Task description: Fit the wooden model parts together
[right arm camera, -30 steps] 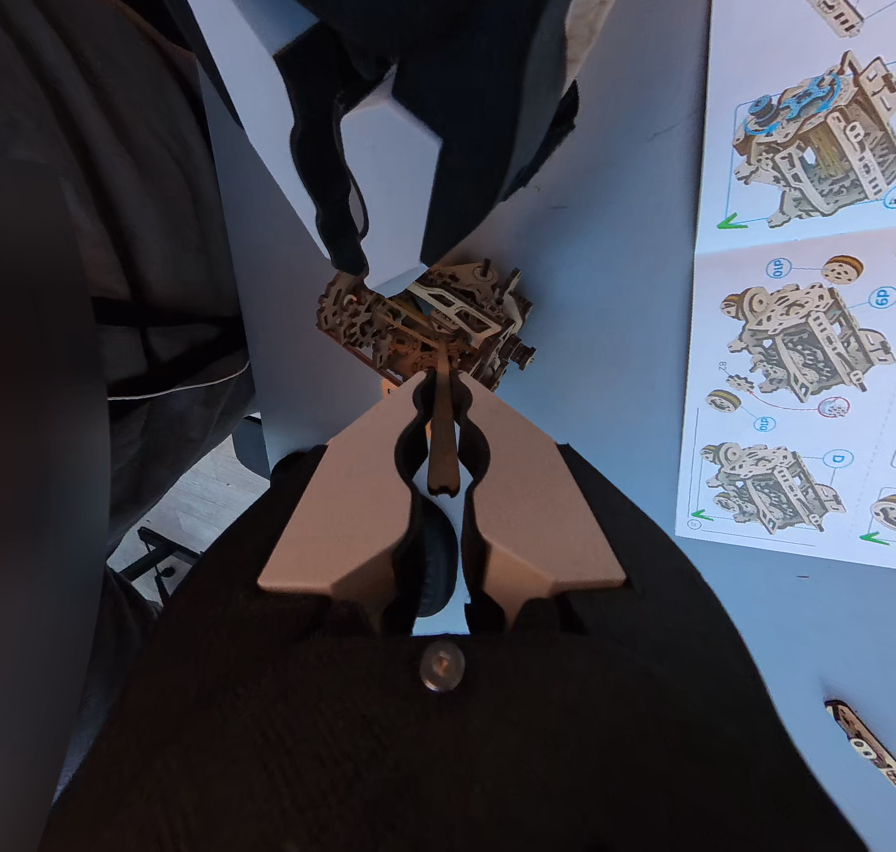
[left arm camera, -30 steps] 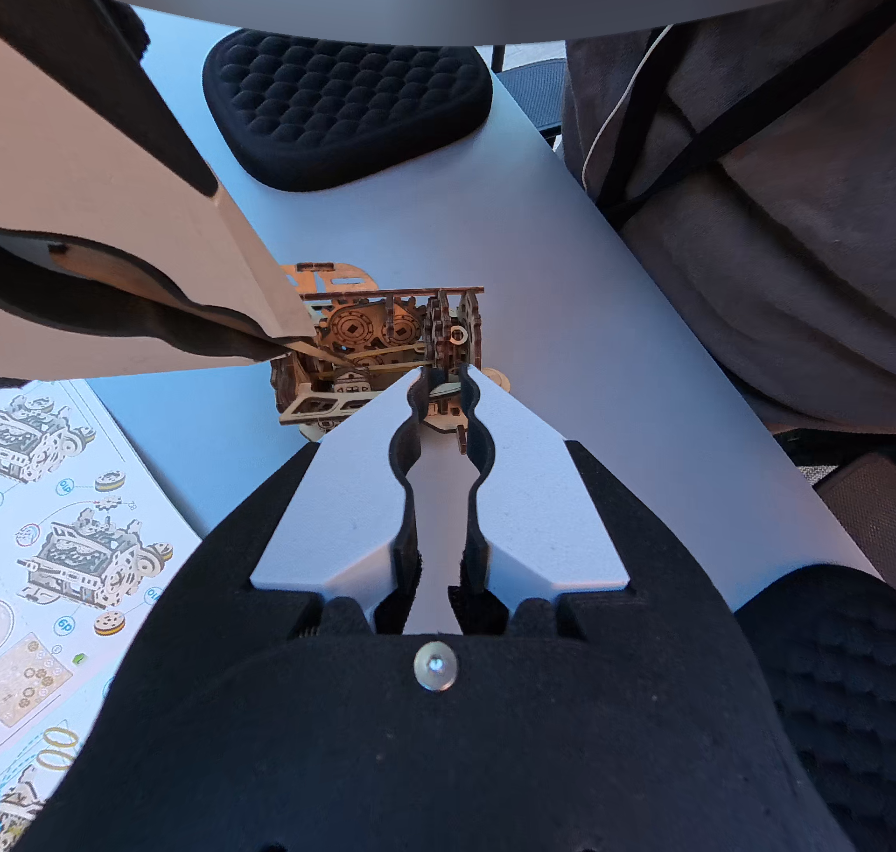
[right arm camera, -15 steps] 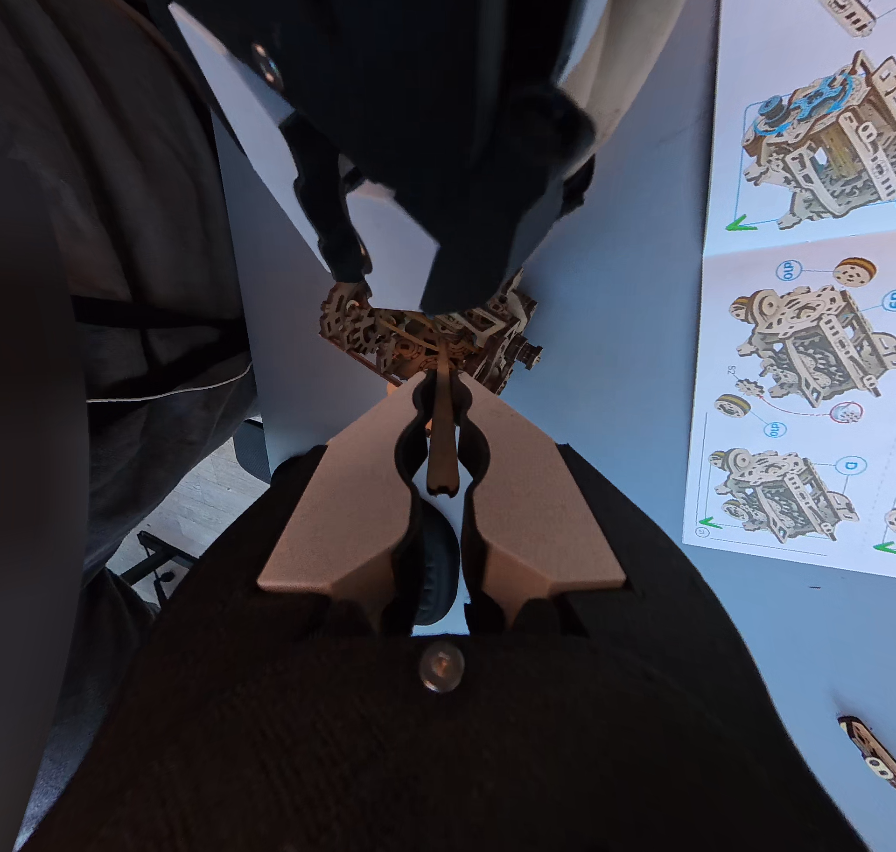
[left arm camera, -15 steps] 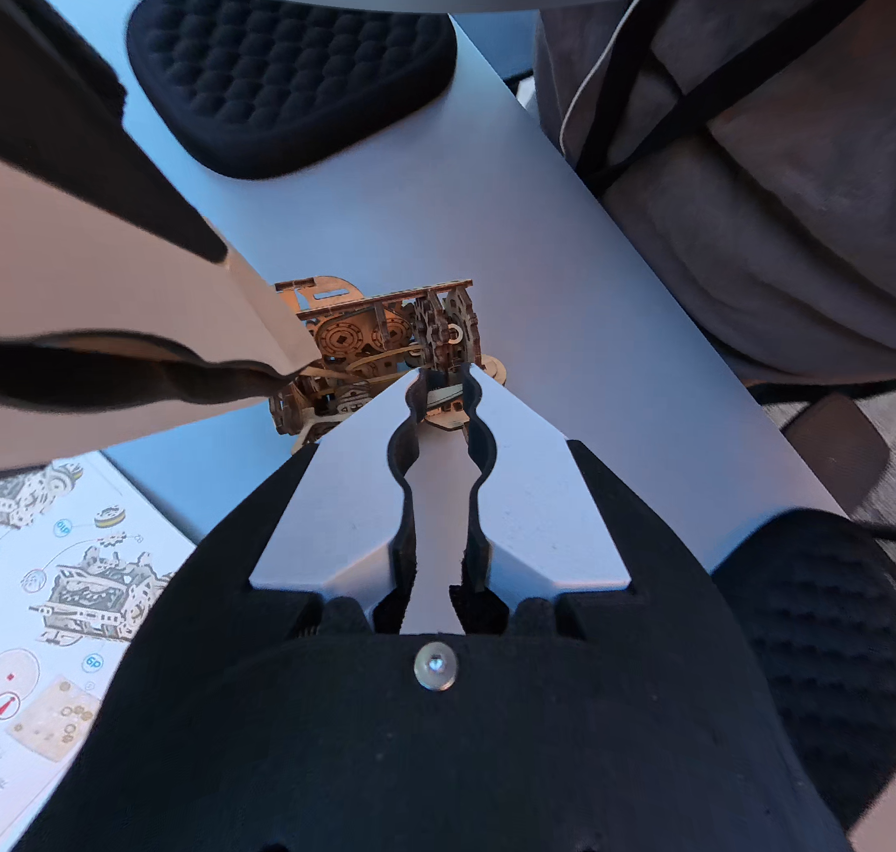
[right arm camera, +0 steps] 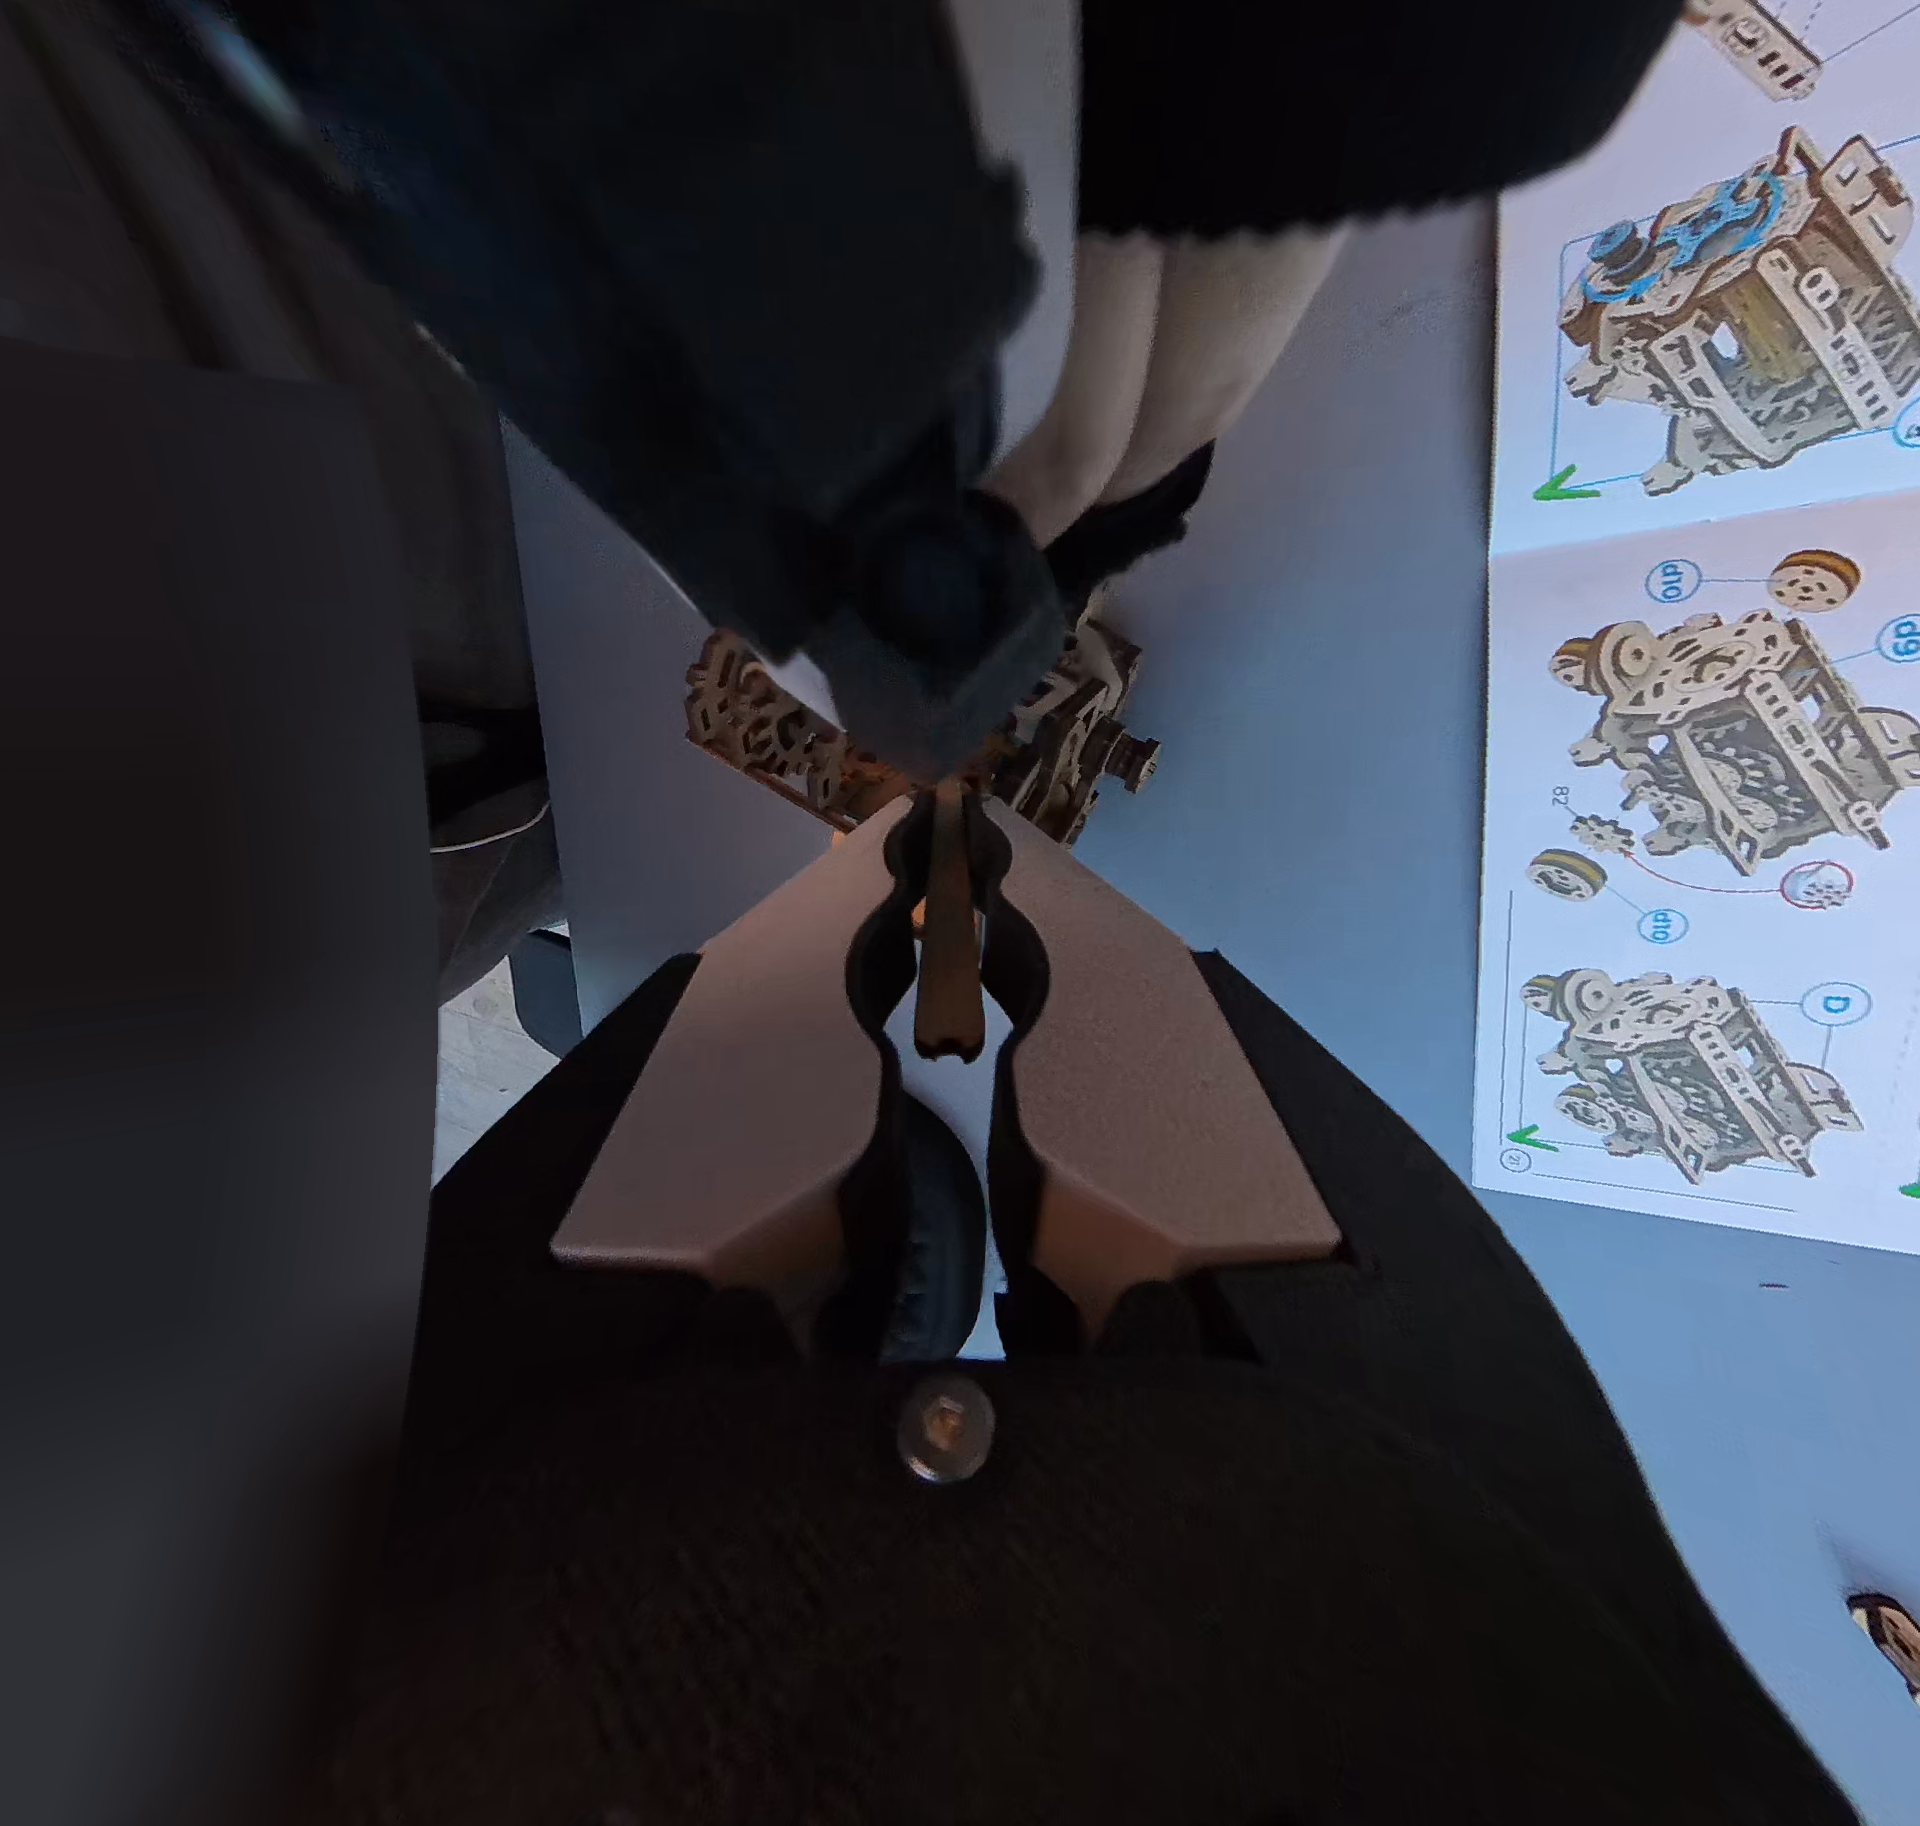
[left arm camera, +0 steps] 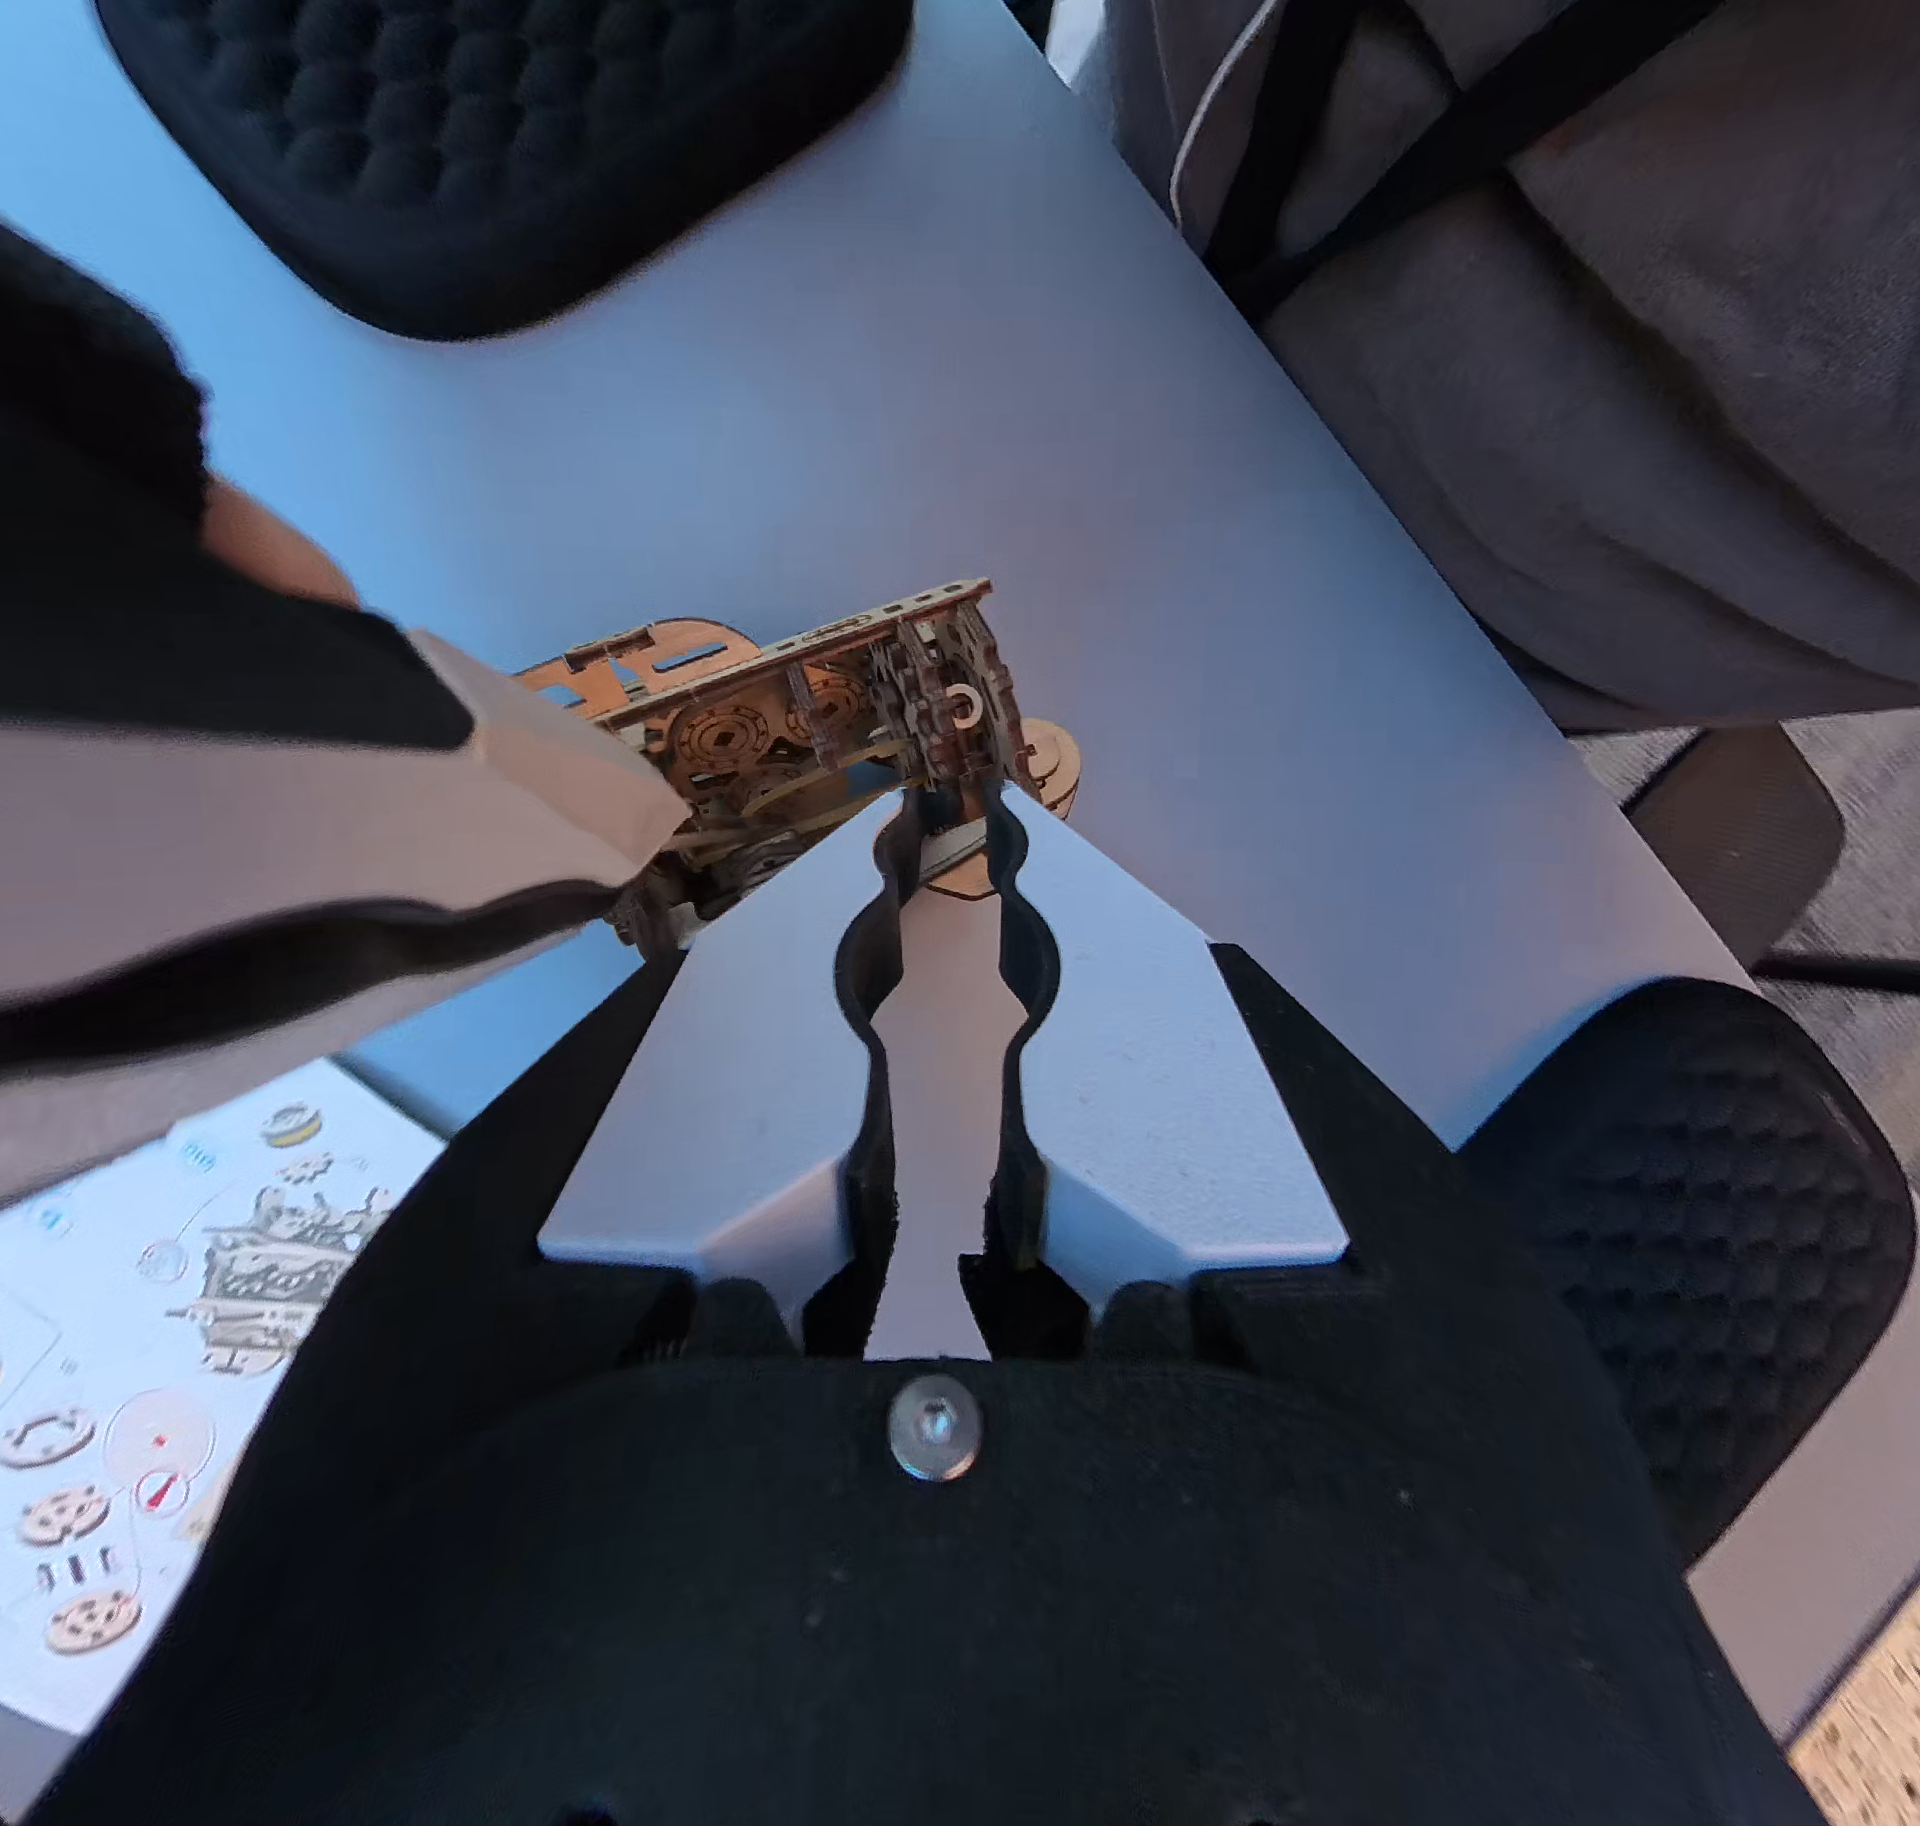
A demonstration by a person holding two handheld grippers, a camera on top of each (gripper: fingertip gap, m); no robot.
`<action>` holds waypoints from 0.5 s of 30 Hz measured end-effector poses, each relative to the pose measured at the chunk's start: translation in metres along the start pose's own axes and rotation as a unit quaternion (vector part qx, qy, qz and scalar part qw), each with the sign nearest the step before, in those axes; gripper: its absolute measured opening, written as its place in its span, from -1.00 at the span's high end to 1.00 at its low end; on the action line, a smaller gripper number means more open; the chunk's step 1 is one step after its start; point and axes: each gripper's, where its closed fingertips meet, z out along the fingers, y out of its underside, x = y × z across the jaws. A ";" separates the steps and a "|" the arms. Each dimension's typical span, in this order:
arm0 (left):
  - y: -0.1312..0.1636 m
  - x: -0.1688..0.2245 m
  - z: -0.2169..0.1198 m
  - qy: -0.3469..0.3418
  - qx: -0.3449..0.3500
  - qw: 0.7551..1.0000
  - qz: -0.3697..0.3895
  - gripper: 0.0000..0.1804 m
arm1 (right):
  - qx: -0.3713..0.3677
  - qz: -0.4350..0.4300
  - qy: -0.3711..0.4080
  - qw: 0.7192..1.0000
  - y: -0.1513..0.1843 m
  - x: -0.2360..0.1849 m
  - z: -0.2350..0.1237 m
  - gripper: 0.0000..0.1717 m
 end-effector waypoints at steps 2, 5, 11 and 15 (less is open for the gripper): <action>-0.001 -0.002 -0.001 -0.020 0.013 1.000 0.006 0.92 | 0.000 -0.001 0.000 1.000 0.001 0.000 0.001 0.97; 0.004 -0.006 0.003 -0.056 0.000 0.998 0.036 0.84 | 0.003 -0.005 -0.006 1.000 -0.001 -0.002 0.001 0.97; 0.006 -0.004 0.004 -0.081 -0.043 0.990 0.104 0.89 | 0.001 -0.009 -0.007 1.000 0.000 -0.003 0.002 0.96; 0.007 -0.004 0.004 -0.090 -0.071 0.983 0.142 0.91 | 0.002 -0.009 -0.011 1.000 0.000 -0.003 0.003 0.96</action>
